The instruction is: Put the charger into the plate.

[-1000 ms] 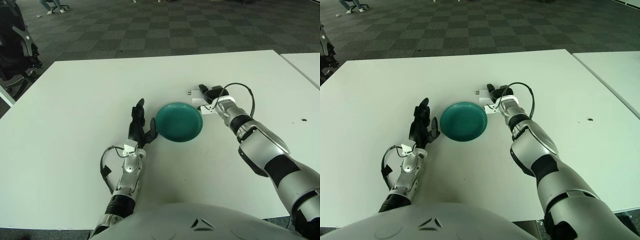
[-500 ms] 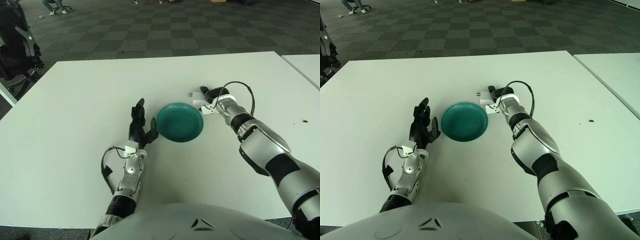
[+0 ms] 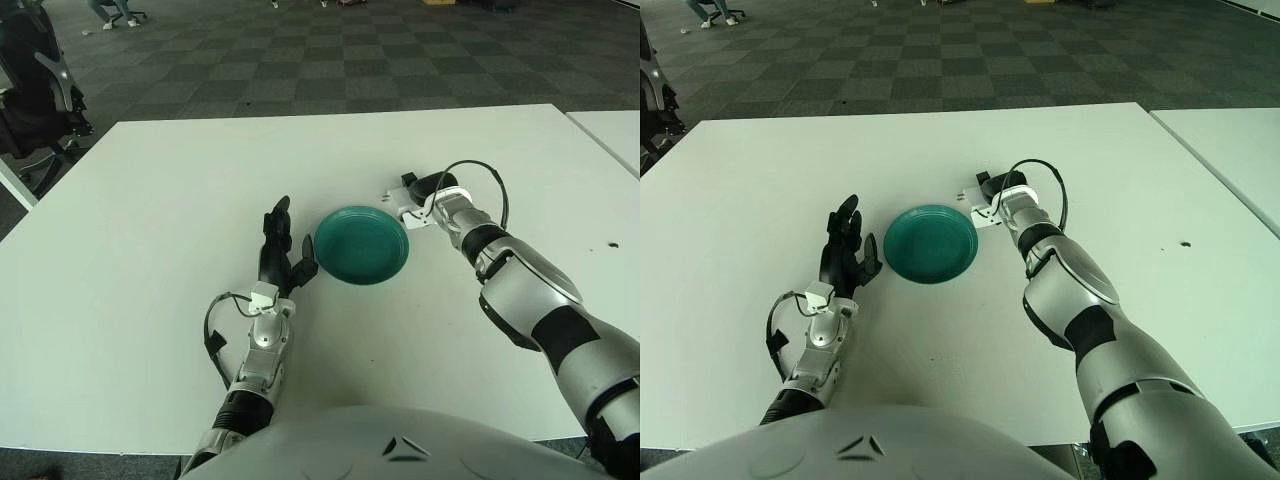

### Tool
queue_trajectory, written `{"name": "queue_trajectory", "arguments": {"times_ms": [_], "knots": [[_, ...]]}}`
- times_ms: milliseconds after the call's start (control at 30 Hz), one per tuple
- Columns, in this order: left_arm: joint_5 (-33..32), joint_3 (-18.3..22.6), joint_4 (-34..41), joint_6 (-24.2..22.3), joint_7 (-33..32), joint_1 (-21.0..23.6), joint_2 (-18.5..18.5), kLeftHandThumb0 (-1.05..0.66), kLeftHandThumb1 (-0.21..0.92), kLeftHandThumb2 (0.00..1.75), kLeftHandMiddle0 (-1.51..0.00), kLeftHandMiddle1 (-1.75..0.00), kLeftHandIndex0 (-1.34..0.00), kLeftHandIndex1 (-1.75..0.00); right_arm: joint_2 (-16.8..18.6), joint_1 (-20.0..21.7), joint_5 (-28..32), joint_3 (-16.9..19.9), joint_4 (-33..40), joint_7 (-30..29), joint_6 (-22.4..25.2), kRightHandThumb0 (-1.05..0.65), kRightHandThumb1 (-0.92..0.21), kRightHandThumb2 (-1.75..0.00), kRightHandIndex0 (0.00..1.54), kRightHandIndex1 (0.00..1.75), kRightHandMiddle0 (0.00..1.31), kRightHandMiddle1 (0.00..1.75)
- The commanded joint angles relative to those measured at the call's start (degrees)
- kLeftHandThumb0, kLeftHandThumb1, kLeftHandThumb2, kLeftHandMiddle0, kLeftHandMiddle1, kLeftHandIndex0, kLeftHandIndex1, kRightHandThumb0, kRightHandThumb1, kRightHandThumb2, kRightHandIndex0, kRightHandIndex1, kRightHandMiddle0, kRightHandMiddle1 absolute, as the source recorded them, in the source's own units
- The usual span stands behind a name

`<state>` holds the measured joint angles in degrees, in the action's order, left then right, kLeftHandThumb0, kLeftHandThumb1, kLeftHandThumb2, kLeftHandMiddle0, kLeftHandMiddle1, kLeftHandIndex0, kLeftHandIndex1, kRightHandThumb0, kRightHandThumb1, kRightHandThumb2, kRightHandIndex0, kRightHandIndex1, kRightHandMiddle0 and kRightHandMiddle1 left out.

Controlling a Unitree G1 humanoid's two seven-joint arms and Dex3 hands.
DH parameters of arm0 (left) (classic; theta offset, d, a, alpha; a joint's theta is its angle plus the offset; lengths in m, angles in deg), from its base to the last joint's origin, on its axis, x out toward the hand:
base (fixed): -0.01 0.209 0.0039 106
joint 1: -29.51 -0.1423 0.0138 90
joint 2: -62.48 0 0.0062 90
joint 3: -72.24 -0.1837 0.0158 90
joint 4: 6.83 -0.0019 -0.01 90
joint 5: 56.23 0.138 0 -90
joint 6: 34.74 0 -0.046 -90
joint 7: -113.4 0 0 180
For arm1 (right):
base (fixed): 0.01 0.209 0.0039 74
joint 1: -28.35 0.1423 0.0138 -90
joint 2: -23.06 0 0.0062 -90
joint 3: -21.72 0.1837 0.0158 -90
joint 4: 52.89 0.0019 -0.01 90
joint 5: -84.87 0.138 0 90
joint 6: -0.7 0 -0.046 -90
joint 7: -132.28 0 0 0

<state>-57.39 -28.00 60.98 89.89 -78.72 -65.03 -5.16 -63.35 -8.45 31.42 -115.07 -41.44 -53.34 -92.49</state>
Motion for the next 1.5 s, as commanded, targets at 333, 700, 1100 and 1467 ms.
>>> {"name": "queue_trajectory", "arguments": {"times_ms": [333, 700, 1100, 1467], "knots": [[-0.1, -0.9, -5.5, 1.8, -1.6, -4.9, 6.9, -0.78, 0.92, 0.91, -0.22, 0.0, 0.0, -0.74, -0.7, -7.6, 0.3, 0.9, -2.5, -0.5, 1.0, -0.4, -0.6, -0.95, 0.67, 1.73, 0.41, 1.74], [2.0, -2.1, -3.7, 1.2, -4.4, -5.2, 6.4, -0.78, 0.92, 0.9, -0.21, 0.0, 0.0, -0.68, -1.0, -6.4, 1.3, 2.9, -2.2, -0.7, 1.7, -0.42, -0.52, -1.05, 0.88, 1.75, 0.46, 1.75], [1.2, -2.3, -3.9, 0.8, -5.0, -5.3, 6.2, -0.78, 0.92, 0.9, -0.22, -0.01, 0.0, -0.72, -2.6, 1.7, 3.7, 7.4, -1.7, -2.0, -0.3, -0.43, -0.48, -1.1, 1.06, 1.75, 0.48, 1.75], [-1.5, -1.5, -7.3, 2.2, -2.4, -4.5, 6.1, -0.78, 0.92, 0.88, -0.25, -0.01, 0.0, -0.77, -2.5, 2.8, 7.6, 12.8, -0.9, -8.8, -1.8, -0.45, -0.4, -1.2, 1.2, 1.75, 0.55, 1.75]]}}
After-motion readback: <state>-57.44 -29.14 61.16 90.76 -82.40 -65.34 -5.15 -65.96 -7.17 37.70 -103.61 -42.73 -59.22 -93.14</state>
